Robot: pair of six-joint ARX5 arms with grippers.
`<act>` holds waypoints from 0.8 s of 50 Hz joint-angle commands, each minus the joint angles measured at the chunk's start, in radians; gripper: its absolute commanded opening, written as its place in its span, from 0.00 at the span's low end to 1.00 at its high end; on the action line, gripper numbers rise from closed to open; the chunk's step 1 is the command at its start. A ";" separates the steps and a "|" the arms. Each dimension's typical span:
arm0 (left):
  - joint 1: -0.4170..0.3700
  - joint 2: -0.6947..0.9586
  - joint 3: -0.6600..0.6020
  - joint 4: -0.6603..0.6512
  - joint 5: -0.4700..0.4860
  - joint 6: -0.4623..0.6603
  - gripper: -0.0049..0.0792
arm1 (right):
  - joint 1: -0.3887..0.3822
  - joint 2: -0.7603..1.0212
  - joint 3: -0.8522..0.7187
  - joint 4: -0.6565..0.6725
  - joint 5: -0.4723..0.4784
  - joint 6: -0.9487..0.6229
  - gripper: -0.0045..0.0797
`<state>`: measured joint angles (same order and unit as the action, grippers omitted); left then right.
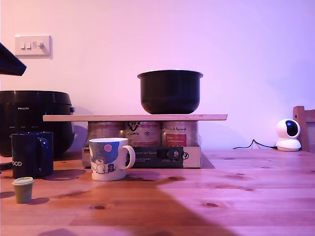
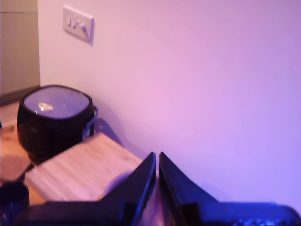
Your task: Pick up the rice cooker pot, and place it on the shelf behind you
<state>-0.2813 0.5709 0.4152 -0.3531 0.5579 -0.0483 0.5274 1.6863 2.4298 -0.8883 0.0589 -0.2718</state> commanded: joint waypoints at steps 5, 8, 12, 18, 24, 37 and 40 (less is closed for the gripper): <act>-0.003 -0.002 -0.007 -0.005 0.002 0.003 0.04 | -0.024 -0.034 -0.120 0.138 -0.048 0.014 0.04; -0.003 -0.002 -0.007 -0.016 0.002 0.003 0.04 | -0.034 -0.060 -0.181 0.177 -0.071 0.014 0.04; -0.003 -0.002 -0.007 -0.037 0.002 0.003 0.04 | -0.045 -0.093 -0.268 0.214 -0.098 0.014 0.04; -0.003 -0.002 -0.007 -0.054 0.002 0.003 0.04 | -0.075 -0.131 -0.420 0.277 -0.141 0.015 0.04; -0.003 -0.002 -0.007 -0.067 0.002 0.003 0.04 | -0.097 -0.165 -0.570 0.340 -0.169 0.023 0.04; -0.003 -0.002 -0.007 -0.088 0.002 0.003 0.04 | -0.095 -0.267 -0.862 0.525 -0.173 0.015 0.04; -0.003 -0.002 -0.007 -0.097 0.002 0.003 0.04 | -0.095 -0.296 -0.932 0.565 -0.173 0.018 0.04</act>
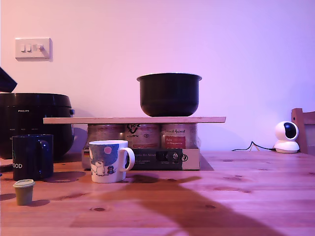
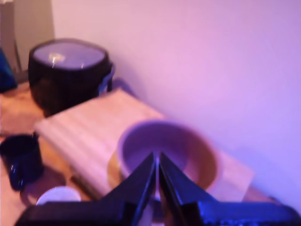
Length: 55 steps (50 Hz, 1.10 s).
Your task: Pick up the rice cooker pot, and place it on the shelf behind you
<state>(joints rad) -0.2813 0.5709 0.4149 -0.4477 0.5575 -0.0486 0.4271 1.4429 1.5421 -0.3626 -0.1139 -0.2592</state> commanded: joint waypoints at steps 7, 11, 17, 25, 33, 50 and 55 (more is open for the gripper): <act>-0.003 -0.002 -0.006 -0.005 0.002 0.004 0.04 | 0.005 -0.123 -0.187 0.126 -0.001 0.020 0.04; -0.003 -0.002 -0.006 -0.005 0.002 0.004 0.04 | 0.005 -0.160 -0.243 0.154 0.000 0.045 0.04; -0.003 -0.002 -0.006 0.001 -0.001 0.006 0.04 | 0.005 -0.215 -0.306 0.178 0.000 0.072 0.04; -0.002 -0.003 -0.006 0.095 -0.084 0.155 0.04 | 0.007 -0.313 -0.410 0.179 0.001 0.085 0.04; -0.002 -0.013 -0.006 0.206 -0.190 0.189 0.04 | 0.011 -0.430 -0.533 0.179 0.001 0.114 0.04; 0.055 -0.083 -0.008 0.229 -0.368 0.239 0.04 | 0.064 -0.677 -0.692 0.146 0.001 0.133 0.04; 0.090 -0.098 -0.011 0.246 -0.367 0.239 0.04 | 0.071 -0.735 -0.694 0.116 0.000 0.133 0.04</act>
<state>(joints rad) -0.2043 0.4805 0.4149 -0.2153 0.1902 0.1875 0.4908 0.7250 0.8635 -0.2424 -0.1143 -0.1310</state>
